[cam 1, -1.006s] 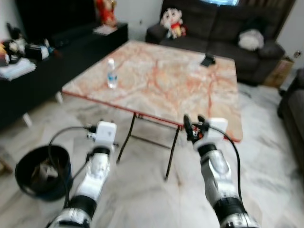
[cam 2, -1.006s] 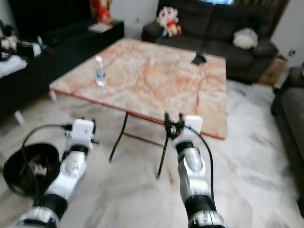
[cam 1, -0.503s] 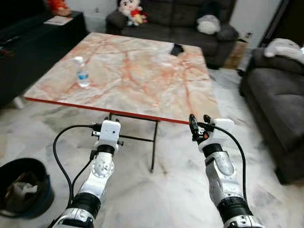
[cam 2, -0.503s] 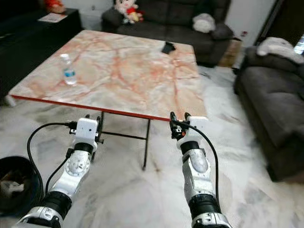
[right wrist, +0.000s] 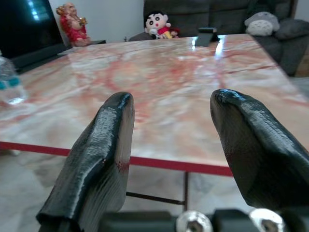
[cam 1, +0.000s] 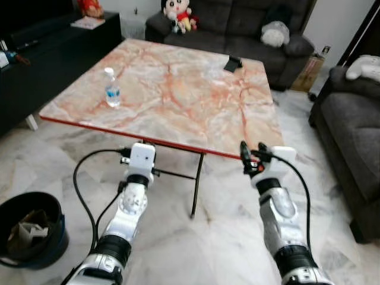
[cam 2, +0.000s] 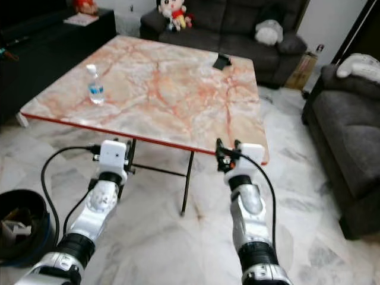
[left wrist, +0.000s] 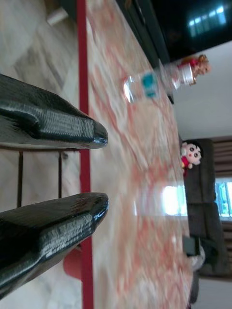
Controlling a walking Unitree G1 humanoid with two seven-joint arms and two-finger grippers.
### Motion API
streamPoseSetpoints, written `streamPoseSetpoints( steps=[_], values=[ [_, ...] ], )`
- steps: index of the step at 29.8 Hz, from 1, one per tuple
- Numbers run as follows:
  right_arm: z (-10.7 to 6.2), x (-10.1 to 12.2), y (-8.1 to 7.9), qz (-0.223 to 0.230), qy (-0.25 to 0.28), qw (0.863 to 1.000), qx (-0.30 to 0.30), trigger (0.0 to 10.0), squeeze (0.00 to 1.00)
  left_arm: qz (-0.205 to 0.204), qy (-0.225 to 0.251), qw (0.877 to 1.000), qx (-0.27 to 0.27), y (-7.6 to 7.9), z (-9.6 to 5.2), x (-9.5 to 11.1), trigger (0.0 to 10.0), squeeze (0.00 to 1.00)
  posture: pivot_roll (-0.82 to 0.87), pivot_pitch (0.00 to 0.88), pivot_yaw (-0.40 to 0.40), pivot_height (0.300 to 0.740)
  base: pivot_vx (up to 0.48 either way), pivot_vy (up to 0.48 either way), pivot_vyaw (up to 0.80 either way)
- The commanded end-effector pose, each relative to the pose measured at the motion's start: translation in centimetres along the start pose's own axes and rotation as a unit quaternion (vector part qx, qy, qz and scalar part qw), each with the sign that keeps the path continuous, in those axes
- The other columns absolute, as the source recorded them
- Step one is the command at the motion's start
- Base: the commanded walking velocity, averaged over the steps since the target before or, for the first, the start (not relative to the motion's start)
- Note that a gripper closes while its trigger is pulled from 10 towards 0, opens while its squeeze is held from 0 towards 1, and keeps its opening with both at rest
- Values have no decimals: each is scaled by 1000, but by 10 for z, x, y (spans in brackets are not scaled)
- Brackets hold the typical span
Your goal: Picking trash to rubbish bin
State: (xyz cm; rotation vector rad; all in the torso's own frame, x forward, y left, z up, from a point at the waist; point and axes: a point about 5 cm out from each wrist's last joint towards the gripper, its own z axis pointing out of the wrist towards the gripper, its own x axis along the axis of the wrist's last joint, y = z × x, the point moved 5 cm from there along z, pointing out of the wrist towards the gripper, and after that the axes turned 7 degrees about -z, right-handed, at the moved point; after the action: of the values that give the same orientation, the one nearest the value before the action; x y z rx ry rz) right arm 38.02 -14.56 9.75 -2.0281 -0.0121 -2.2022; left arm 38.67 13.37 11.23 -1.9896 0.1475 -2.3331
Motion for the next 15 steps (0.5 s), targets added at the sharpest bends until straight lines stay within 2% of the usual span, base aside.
streamPoseSetpoints(
  steps=[1, 15],
  values=[
    [2, 6, 0, -6, 8, 1000, 0, 10000, 0, -1, 12, 1000, -1, 1, 3, 8, 10000, 0, 97, 0, -110, 740, 0, 0, 0],
    [3, 8, 0, -2, 12, 1000, -2, 10000, 0, -3, 21, 1000, -7, 5, 7, 17, 10000, 0, 97, 0, -105, 740, 0, 0, 0]
  ],
)
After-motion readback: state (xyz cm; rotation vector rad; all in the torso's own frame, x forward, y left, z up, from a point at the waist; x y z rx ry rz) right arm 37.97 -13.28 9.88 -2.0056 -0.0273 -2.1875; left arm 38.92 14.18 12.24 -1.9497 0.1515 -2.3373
